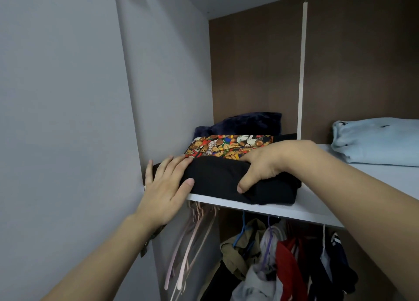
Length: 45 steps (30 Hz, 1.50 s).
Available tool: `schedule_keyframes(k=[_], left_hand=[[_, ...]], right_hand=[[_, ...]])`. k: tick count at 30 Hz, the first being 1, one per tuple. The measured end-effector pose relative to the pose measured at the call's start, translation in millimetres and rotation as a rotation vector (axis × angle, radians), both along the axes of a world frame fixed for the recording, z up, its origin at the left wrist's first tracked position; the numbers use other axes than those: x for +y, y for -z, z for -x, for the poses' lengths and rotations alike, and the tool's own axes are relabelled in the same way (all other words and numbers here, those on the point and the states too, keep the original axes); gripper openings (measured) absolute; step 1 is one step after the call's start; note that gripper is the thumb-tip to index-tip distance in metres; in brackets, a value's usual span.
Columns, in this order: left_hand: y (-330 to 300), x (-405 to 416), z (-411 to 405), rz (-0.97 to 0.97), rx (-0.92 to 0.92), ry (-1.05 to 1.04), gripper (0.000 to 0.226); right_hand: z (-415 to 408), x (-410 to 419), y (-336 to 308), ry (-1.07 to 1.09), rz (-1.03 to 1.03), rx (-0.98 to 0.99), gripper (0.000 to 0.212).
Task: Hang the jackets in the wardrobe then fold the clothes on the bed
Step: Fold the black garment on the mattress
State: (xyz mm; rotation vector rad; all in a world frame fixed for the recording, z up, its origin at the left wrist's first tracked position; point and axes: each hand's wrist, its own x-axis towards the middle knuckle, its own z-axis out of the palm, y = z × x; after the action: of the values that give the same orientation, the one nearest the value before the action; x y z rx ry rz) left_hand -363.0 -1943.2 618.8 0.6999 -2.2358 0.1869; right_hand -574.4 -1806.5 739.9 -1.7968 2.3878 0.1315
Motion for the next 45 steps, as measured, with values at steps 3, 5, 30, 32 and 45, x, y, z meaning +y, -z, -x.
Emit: schedule_keyframes(k=[3,5,30,32,45], left_hand=[[-7.7,-12.3,-2.1,-0.019,-0.134,-0.036,0.068],[-11.9,-20.4,-4.5,-0.052,-0.175,-0.054,0.068],[12.8,24.5,-10.7,0.070,0.134,0.058,0.072],[8.3,30.0,-10.1,0.086,0.140,0.076,0.071],[-37.8,106.7,-5.3,0.259,0.192,0.226,0.063]], right_hand=[[-2.8,0.9,4.9,-0.007,0.036,0.004,0.079],[-3.4,6.3,12.1,-0.067,0.105,-0.025,0.059],[-12.4,83.9,44.9,-0.234,0.554,0.433,0.104],[-17.1,92.0,43.2,-0.229,0.548,0.412,0.103],[-90.1,192.7,23.7,0.149,0.880,0.400,0.067]])
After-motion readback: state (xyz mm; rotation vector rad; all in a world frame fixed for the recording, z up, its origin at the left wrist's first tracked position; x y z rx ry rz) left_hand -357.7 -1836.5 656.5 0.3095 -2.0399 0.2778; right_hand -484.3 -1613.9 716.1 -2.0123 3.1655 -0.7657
